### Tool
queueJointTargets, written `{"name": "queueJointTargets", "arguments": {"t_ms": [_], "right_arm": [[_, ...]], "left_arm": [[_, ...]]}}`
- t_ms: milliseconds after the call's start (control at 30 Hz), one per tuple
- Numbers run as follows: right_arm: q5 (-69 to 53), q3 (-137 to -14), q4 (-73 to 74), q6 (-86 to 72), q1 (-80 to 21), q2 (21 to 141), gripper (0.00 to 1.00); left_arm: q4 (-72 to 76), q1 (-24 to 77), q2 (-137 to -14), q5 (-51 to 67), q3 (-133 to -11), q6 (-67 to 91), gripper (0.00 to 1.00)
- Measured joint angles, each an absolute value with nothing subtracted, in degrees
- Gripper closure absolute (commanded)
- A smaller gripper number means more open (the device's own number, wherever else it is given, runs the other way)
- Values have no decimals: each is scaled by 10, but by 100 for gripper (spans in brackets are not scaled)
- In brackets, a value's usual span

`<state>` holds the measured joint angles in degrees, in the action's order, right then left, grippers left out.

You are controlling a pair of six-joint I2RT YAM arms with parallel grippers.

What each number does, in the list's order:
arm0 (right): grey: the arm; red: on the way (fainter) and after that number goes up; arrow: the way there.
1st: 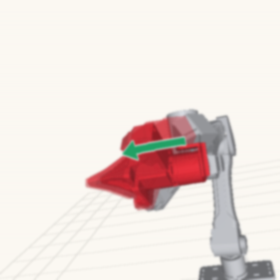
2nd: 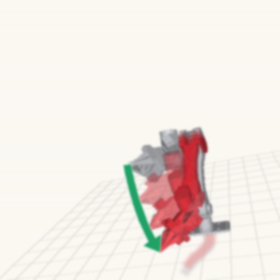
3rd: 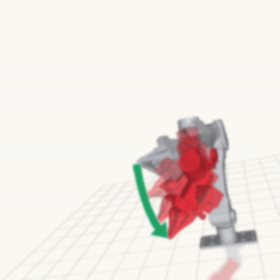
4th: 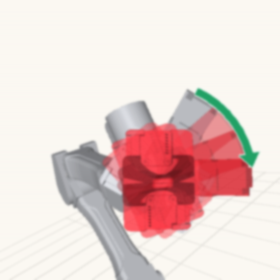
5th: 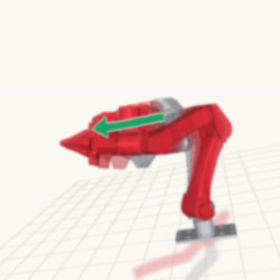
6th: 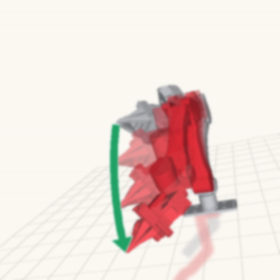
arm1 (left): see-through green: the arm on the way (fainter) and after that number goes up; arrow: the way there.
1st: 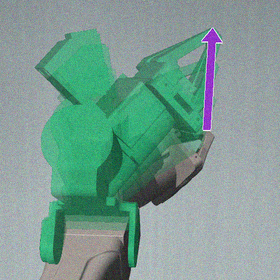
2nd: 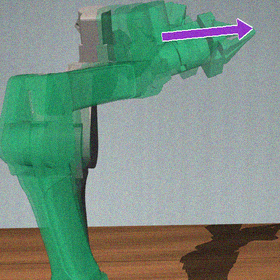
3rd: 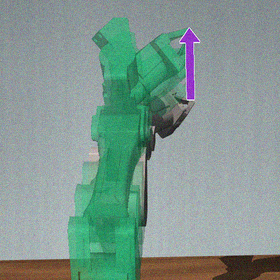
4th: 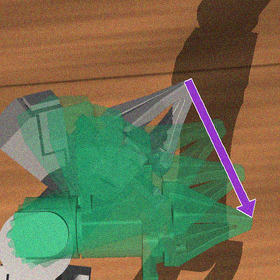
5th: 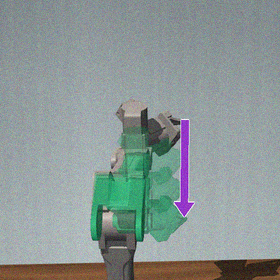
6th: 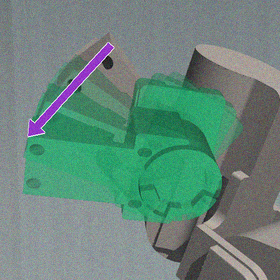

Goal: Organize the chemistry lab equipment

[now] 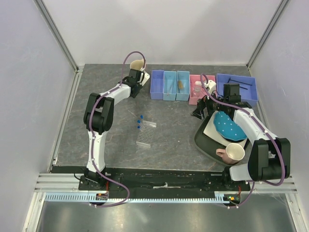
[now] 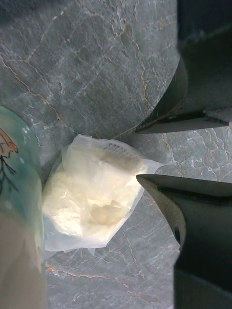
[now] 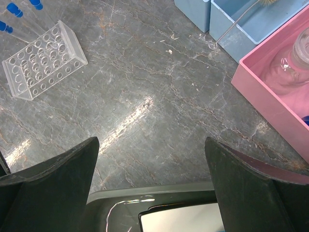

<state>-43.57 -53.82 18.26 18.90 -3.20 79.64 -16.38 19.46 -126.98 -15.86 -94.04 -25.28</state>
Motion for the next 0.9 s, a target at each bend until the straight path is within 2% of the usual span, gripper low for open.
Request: {"name": "queueJointTargets", "arguments": {"t_ms": [67, 100, 167, 400, 500, 767, 900], "right_arm": [[-436, -538, 184, 189, -32, 797, 2], [-436, -538, 185, 189, -32, 797, 2], [-436, -538, 186, 189, -32, 798, 2], [-436, -539, 186, 191, -32, 800, 2], [-436, -539, 186, 192, -32, 800, 2], [-444, -539, 187, 200, -31, 799, 2], [-498, -539, 215, 264, -31, 792, 2]], "left_arm": [[-164, 194, -1273, -164, -942, -257, 71], [-164, 193, -1274, -166, -942, -259, 85], [-165, 193, -1276, -168, -942, -263, 97], [-162, 193, -1275, -188, -937, -267, 98], [-154, 193, -1247, -195, -896, -267, 98], [-142, 194, -1034, -187, -750, -231, 98], [-171, 192, -910, -110, -722, -182, 98]]}}
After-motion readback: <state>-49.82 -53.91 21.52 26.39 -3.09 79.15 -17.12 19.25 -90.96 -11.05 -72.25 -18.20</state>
